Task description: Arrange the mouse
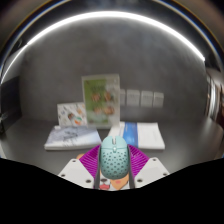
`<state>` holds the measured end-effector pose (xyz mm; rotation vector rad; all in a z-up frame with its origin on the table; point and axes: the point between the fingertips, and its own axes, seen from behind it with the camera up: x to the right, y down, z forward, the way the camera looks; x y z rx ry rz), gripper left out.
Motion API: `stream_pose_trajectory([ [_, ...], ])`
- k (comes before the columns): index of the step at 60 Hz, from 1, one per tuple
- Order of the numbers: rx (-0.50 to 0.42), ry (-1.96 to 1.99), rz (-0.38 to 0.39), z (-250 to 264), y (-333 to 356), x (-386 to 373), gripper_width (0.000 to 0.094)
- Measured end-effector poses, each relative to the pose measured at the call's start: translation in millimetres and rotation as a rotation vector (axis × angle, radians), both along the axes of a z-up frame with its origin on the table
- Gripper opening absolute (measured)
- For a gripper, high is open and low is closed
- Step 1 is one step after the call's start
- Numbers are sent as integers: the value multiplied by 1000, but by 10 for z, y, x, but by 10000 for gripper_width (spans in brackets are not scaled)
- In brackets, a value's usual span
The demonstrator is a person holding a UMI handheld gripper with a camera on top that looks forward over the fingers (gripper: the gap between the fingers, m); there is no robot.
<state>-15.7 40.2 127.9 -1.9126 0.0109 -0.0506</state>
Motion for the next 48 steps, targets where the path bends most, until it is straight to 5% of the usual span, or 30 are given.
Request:
stream_pose_trajectory([
  [7, -180, 57, 4, -839, 43, -44, 396],
  [17, -266, 49, -4, -1385, 23, -151, 408],
  [29, -278, 15, -38, -1365, 35, -134, 557],
  [36, -270, 95, -27, -1185, -255, -317, 899],
  [39, -273, 121, -33, -1094, -463, -385, 838],
  [48, -277, 112, -38, -930, -1177, -510, 850],
])
